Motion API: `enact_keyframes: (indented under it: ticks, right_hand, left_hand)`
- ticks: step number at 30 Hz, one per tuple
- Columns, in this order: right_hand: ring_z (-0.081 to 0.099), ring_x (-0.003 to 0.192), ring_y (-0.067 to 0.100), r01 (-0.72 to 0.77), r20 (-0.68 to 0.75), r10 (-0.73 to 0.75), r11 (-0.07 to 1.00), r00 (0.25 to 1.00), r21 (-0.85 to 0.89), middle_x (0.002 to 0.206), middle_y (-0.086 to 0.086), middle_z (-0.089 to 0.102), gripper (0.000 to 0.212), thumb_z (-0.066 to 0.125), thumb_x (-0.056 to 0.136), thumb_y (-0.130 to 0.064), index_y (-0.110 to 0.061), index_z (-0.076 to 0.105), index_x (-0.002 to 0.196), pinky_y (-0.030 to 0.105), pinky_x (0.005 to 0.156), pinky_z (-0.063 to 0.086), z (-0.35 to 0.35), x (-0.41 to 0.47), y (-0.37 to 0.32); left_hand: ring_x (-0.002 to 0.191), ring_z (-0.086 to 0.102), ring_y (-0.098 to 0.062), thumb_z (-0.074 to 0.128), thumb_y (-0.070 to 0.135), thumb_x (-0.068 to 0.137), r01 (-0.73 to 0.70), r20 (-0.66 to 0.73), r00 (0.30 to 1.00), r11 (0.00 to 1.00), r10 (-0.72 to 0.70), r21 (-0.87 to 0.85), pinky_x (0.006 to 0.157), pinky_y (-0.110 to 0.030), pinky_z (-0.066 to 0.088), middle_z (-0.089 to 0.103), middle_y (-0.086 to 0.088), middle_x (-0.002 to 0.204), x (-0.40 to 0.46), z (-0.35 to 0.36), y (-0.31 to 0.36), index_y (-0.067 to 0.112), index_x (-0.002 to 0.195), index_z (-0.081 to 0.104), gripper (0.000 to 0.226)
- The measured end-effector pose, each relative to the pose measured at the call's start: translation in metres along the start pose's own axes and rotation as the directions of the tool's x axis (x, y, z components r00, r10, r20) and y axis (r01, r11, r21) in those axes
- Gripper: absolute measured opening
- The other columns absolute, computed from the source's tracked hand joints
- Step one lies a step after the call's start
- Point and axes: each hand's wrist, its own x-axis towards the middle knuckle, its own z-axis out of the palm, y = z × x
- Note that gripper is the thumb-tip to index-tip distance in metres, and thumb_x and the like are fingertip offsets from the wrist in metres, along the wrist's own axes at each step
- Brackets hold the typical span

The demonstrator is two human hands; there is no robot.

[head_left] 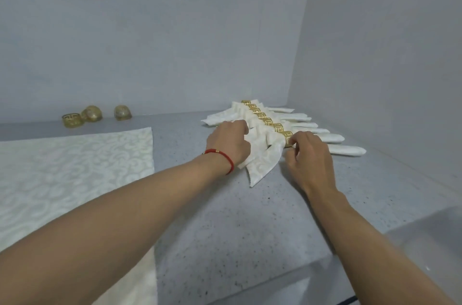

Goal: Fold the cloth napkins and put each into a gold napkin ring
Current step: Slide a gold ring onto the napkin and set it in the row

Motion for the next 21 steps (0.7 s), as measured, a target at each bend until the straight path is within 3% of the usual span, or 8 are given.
enact_keyframes:
  ticks: [3, 7, 9, 12, 15, 17, 21]
  right_hand:
    - [0.05, 0.074, 0.02, 0.104, 0.08, -0.105, 0.994, 0.991, 0.018, 0.079, 0.0, 0.06, 0.009, 0.063, 0.083, -0.007, -0.015, 0.063, 0.087, 0.038, 0.071, 0.044, -0.011, -0.019, -0.045]
    - [0.053, 0.074, 0.008, 0.134, 0.329, -0.255, 0.927, 0.909, 0.349, 0.08, -0.012, 0.062, 0.007, 0.061, 0.086, -0.018, -0.024, 0.064, 0.086, 0.029, 0.069, 0.046, -0.03, -0.049, -0.138]
    - [0.057, 0.074, 0.006, 0.124, 0.507, -0.4, 0.862, 0.763, 0.492, 0.081, -0.011, 0.066, 0.005, 0.066, 0.087, -0.025, -0.027, 0.069, 0.089, 0.024, 0.068, 0.047, -0.042, -0.058, -0.18]
    - [0.055, 0.069, 0.002, 0.062, 0.727, -0.542, 0.817, 0.422, 0.573, 0.08, -0.005, 0.067, 0.018, 0.081, 0.082, -0.041, -0.028, 0.074, 0.093, 0.017, 0.065, 0.045, -0.062, -0.072, -0.238]
    - [0.056, 0.069, 0.004, 0.081, 0.834, -0.534, 0.846, 0.141, 0.527, 0.083, -0.003, 0.068, 0.032, 0.088, 0.074, -0.047, -0.03, 0.071, 0.095, 0.026, 0.07, 0.048, -0.072, -0.078, -0.276]
    - [0.054, 0.068, 0.008, 0.076, 0.864, -0.502, 0.863, 0.026, 0.499, 0.075, -0.005, 0.062, 0.031, 0.089, 0.075, -0.043, -0.029, 0.07, 0.095, 0.031, 0.071, 0.047, -0.07, -0.078, -0.285]
    - [0.046, 0.068, 0.014, 0.027, 0.88, -0.473, 0.88, -0.03, 0.474, 0.069, -0.006, 0.053, 0.016, 0.086, 0.082, -0.033, -0.025, 0.075, 0.09, 0.029, 0.071, 0.041, -0.064, -0.075, -0.291]
  left_hand:
    - [0.105, 0.059, -0.021, 0.054, 0.016, 0.087, -0.053, 0.008, 0.999, 0.994, 0.052, 0.096, 0.077, -0.034, 0.049, 0.067, 0.004, 0.109, -0.052, -0.033, -0.035, 0.027, 0.121, 0.061, 0.036]
    - [0.11, 0.055, -0.018, 0.054, 0.019, 0.089, -0.036, -0.023, 0.999, 0.988, 0.04, 0.151, 0.085, -0.037, 0.053, 0.067, 0.006, 0.111, -0.129, -0.083, -0.083, 0.026, 0.118, 0.064, 0.032]
    - [0.111, 0.054, -0.017, 0.054, 0.02, 0.089, -0.006, -0.025, 1.0, 0.986, 0.01, 0.168, 0.087, -0.037, 0.051, 0.067, 0.007, 0.113, -0.16, -0.107, -0.102, 0.026, 0.118, 0.064, 0.031]
    - [0.111, 0.051, -0.015, 0.055, 0.022, 0.089, 0.048, 0.003, 0.999, 0.983, -0.049, 0.175, 0.089, -0.033, 0.048, 0.066, 0.009, 0.113, -0.213, -0.14, -0.129, 0.028, 0.115, 0.066, 0.029]
    - [0.107, 0.048, -0.008, 0.056, 0.022, 0.091, 0.057, 0.022, 0.998, 0.99, -0.061, 0.131, 0.086, -0.022, 0.041, 0.064, 0.013, 0.108, -0.271, -0.167, -0.145, 0.03, 0.108, 0.068, 0.022]
    - [0.106, 0.047, -0.003, 0.057, 0.025, 0.092, 0.049, 0.024, 0.998, 0.996, -0.051, 0.074, 0.087, -0.018, 0.038, 0.062, 0.015, 0.105, -0.3, -0.175, -0.149, 0.031, 0.103, 0.07, 0.018]
    - [0.101, 0.056, 0.001, 0.058, 0.044, 0.092, 0.073, 0.1, 0.993, 0.996, -0.069, -0.041, 0.091, -0.021, 0.047, 0.067, 0.018, 0.101, -0.333, -0.183, -0.154, 0.033, 0.096, 0.071, 0.018]
